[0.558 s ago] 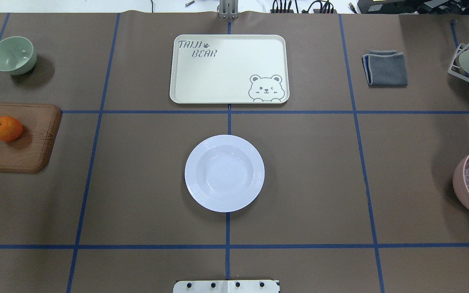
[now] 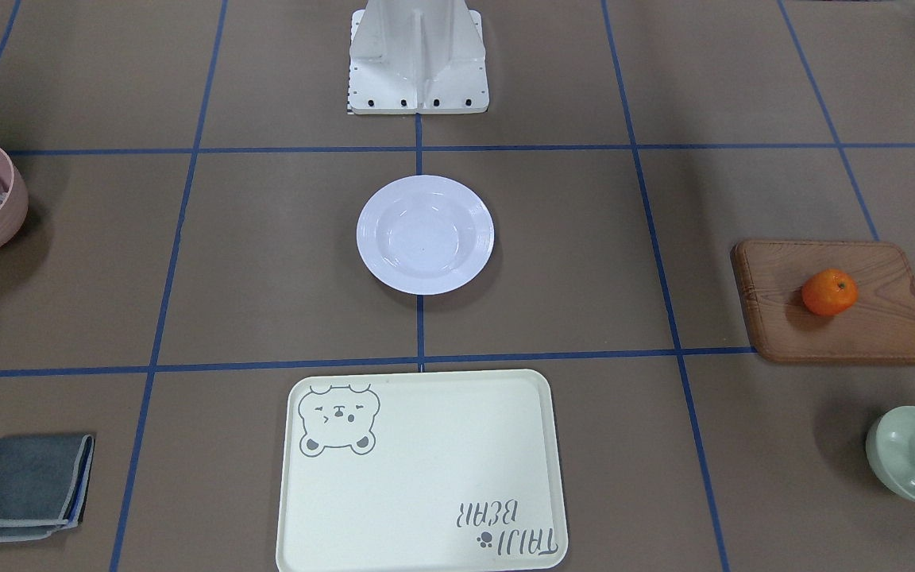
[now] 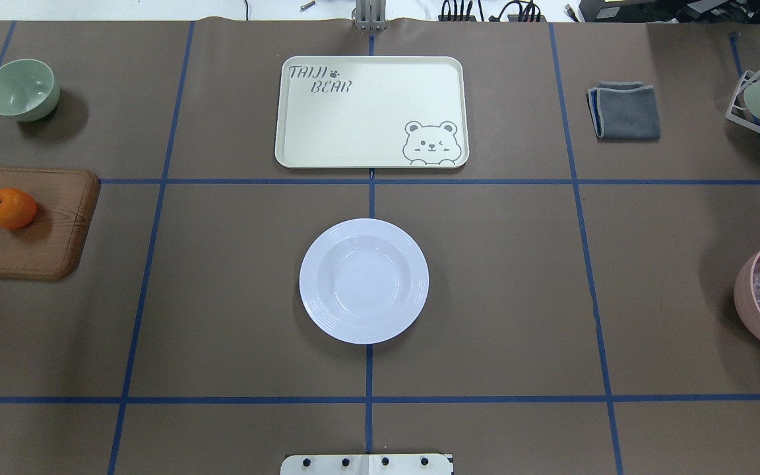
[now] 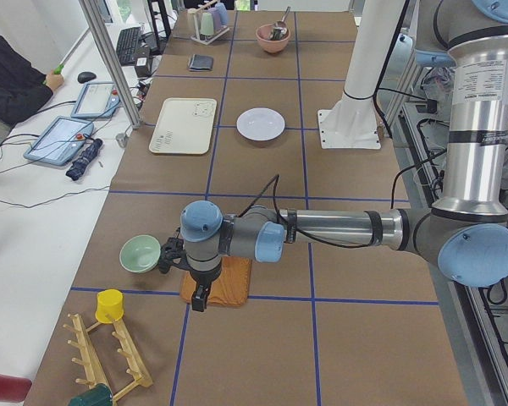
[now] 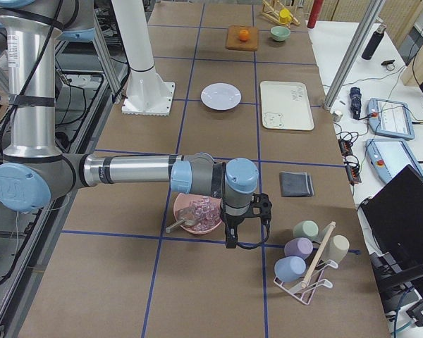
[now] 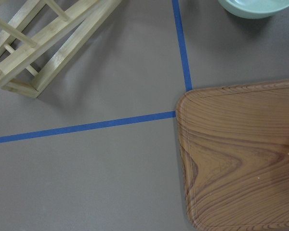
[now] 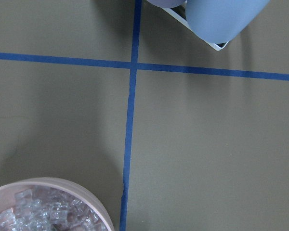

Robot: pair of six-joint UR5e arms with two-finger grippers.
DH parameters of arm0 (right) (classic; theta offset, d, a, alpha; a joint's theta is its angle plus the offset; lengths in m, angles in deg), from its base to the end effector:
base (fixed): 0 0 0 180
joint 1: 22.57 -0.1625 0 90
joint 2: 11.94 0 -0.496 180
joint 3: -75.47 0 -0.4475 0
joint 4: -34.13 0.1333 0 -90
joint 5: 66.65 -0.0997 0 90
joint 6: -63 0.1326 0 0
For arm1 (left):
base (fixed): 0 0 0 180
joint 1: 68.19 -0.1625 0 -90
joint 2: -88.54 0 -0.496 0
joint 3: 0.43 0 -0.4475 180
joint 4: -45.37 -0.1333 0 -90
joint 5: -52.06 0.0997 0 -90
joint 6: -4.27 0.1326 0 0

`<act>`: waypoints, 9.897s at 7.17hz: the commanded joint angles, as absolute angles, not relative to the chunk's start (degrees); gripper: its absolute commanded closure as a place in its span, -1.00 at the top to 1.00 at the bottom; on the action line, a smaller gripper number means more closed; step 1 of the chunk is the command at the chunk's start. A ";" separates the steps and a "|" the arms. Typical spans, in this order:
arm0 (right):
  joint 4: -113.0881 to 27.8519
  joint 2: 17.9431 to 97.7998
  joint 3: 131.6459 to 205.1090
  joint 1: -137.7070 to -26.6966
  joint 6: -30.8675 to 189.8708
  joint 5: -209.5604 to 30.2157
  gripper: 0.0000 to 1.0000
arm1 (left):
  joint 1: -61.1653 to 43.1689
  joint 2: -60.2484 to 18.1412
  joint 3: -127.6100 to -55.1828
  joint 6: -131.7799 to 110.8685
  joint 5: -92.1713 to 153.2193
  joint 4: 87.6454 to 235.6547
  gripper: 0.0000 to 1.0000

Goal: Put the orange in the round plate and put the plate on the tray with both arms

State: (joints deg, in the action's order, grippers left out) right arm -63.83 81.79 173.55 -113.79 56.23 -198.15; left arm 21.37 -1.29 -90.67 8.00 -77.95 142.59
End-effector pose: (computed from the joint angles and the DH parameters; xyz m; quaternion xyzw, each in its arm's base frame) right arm 0.0562 -0.5061 0.7289 -0.0047 -0.3553 -0.0341 0.9341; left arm -0.0438 -0.5582 0.7460 0.0695 0.3396 0.0559 0.9363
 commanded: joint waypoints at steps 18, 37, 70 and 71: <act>-61.76 79.29 171.97 -113.45 57.99 -200.94 1.00 | -3.68 -9.01 -85.52 -25.52 -77.93 154.71 0.98; -61.76 79.21 172.15 -112.04 60.89 -203.41 1.00 | -4.47 -16.09 -88.47 -25.70 -80.04 142.67 -0.70; -28.00 66.48 175.76 -81.24 127.13 -202.29 1.00 | -6.87 -27.76 -97.99 -43.57 -69.06 135.19 0.97; -21.22 64.98 174.80 -76.15 136.73 -198.79 1.00 | -4.67 -26.78 -98.16 -39.19 -69.23 135.37 0.97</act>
State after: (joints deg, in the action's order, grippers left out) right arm -30.28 67.10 175.99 -82.68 123.11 -202.75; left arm -7.83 -28.52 -98.35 -44.43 -69.11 135.17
